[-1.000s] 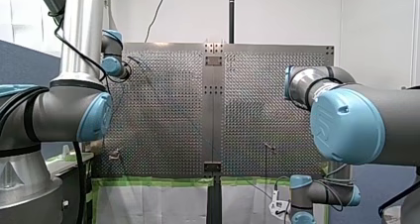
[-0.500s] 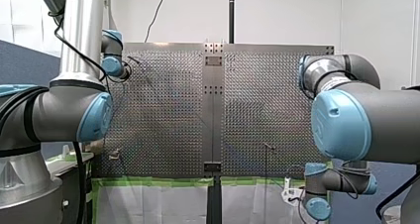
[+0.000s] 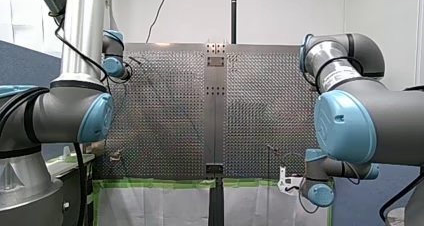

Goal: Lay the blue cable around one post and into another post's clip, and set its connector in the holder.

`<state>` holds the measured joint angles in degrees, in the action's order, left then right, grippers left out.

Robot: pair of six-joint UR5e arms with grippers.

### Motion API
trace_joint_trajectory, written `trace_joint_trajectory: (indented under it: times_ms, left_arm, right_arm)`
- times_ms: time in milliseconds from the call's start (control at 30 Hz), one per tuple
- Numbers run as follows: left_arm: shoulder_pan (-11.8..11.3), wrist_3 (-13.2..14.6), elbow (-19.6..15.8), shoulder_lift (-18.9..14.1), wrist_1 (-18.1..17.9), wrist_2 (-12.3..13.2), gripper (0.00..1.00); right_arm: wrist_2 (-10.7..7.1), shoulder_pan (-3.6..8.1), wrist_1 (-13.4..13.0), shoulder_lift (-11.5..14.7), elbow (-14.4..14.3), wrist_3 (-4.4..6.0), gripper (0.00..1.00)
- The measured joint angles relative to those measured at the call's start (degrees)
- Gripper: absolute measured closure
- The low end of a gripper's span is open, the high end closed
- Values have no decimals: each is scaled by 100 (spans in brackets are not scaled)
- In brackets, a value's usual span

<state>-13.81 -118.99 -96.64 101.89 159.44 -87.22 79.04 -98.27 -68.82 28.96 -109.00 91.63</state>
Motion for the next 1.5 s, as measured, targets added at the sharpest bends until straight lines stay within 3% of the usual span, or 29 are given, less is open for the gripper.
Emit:
trace_joint_trajectory:
  times_ms: [300, 567, 733, 1133, 1267, 1400, 1500]
  left_arm:
    - [-4, 1, 2, 0, 7, -26, 0]
    - [-1, -1, 1, 0, 9, -28, 0]
    - [1, -1, 1, 0, 9, -28, 0]
    - [3, -1, 2, 0, 10, -74, 0]
    - [3, 4, 2, 0, 15, -78, 0]
    - [5, 5, 1, 0, 17, -79, 0]
    - [7, 3, 0, 0, 17, -80, 0]
  right_arm:
    - [132, 49, 41, 492, -383, 374, 100]
    - [113, 80, 159, 887, -414, 556, 100]
    - [33, 84, 177, 1169, -414, 577, 100]
    - [-562, 114, 198, 1824, -409, 593, 100]
    - [-720, 126, 325, 2055, -413, 540, 100]
    - [-694, 159, 499, 2258, -416, 448, 100]
    - [-572, 192, 625, 2393, -422, 365, 100]
